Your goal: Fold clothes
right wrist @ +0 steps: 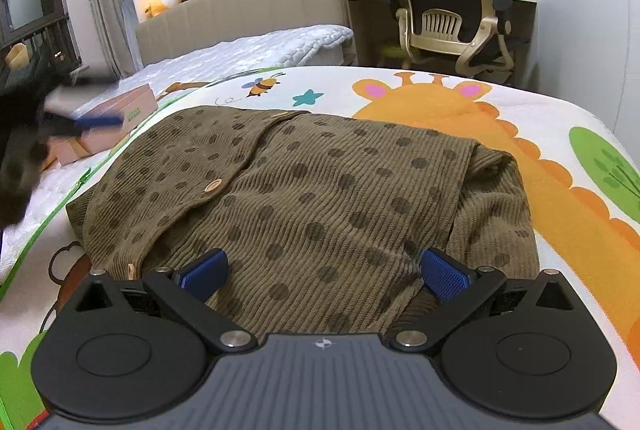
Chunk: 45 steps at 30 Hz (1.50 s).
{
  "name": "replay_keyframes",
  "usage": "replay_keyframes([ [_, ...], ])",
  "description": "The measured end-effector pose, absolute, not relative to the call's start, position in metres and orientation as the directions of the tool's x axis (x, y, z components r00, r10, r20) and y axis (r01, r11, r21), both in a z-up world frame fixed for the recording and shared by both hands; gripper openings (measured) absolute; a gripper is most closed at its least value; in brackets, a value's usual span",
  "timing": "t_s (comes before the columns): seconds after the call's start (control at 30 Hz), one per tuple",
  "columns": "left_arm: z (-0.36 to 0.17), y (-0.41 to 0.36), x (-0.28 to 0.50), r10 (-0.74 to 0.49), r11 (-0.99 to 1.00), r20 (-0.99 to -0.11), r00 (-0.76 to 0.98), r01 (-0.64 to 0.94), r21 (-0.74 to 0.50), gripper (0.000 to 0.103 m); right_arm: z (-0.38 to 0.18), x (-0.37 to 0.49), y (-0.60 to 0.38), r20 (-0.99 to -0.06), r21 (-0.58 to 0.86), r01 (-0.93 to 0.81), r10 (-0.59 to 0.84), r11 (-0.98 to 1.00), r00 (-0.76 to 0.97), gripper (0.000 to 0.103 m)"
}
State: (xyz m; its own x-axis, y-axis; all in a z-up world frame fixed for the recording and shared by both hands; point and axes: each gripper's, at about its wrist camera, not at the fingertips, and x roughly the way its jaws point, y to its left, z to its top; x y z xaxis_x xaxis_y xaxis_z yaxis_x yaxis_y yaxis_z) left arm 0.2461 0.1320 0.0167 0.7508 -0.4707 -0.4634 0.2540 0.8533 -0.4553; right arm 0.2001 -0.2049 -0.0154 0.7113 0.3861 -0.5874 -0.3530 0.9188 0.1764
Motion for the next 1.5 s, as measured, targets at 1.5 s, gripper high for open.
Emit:
replay_keyframes([
  [1.5, -0.028, 0.09, 0.234, -0.176, 0.973, -0.675, 0.716, 0.231, -0.009, 0.1, -0.003, 0.235, -0.203, -0.608, -0.303, -0.389, 0.138, 0.87, 0.782, 0.102],
])
